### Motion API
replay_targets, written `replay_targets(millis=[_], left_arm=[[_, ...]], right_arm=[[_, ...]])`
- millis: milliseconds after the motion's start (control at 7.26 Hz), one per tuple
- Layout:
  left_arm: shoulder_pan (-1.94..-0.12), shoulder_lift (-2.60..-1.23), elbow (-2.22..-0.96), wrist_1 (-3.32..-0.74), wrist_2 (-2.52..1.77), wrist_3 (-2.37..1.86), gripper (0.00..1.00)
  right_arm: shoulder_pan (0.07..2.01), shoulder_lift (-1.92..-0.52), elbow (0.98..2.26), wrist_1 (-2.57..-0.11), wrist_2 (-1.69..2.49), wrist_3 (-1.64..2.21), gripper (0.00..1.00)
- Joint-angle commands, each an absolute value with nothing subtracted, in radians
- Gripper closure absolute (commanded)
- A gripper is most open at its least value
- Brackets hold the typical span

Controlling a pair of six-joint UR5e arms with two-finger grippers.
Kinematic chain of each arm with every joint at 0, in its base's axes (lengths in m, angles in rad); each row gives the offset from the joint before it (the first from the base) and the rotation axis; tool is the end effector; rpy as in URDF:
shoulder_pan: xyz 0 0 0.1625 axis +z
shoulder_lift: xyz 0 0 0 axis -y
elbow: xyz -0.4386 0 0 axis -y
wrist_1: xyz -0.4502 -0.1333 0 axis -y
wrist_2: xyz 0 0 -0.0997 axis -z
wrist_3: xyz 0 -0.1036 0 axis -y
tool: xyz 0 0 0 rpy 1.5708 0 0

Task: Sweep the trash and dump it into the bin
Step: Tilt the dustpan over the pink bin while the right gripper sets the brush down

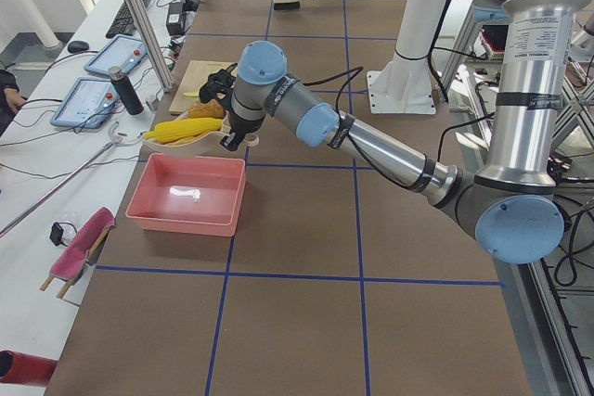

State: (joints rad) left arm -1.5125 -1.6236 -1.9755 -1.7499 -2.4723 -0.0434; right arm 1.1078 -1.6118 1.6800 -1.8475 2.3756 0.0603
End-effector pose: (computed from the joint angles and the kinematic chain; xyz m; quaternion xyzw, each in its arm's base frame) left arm -0.0202 -0.5475 0.3940 0.2603 0.4275 0.1427 0.8539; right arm -0.1770 -0.4859 0.6610 -0.1932 -0.3515 -0.1431 0.9048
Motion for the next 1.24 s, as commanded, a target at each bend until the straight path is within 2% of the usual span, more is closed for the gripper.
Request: replay_targets(millis=[0, 551, 1101], left_arm=[[-1.516, -1.611, -1.982, -1.712, -2.403, -0.04, 1.0], [-1.514, -1.582, -2.005, -1.543, -2.313, 0.11, 1.0], [-1.509, -1.606, -1.942, -1.439, -2.26, 0.207, 1.0]], right_arm=[[1.129, -1.629, 1.677, -1.83, 2.37, 0.049, 1.0], [1.138, -1.562, 1.654, -1.841, 2.381, 0.087, 1.0], [1.137, -1.519, 1.617, -1.838, 2.399, 0.143, 1.0]])
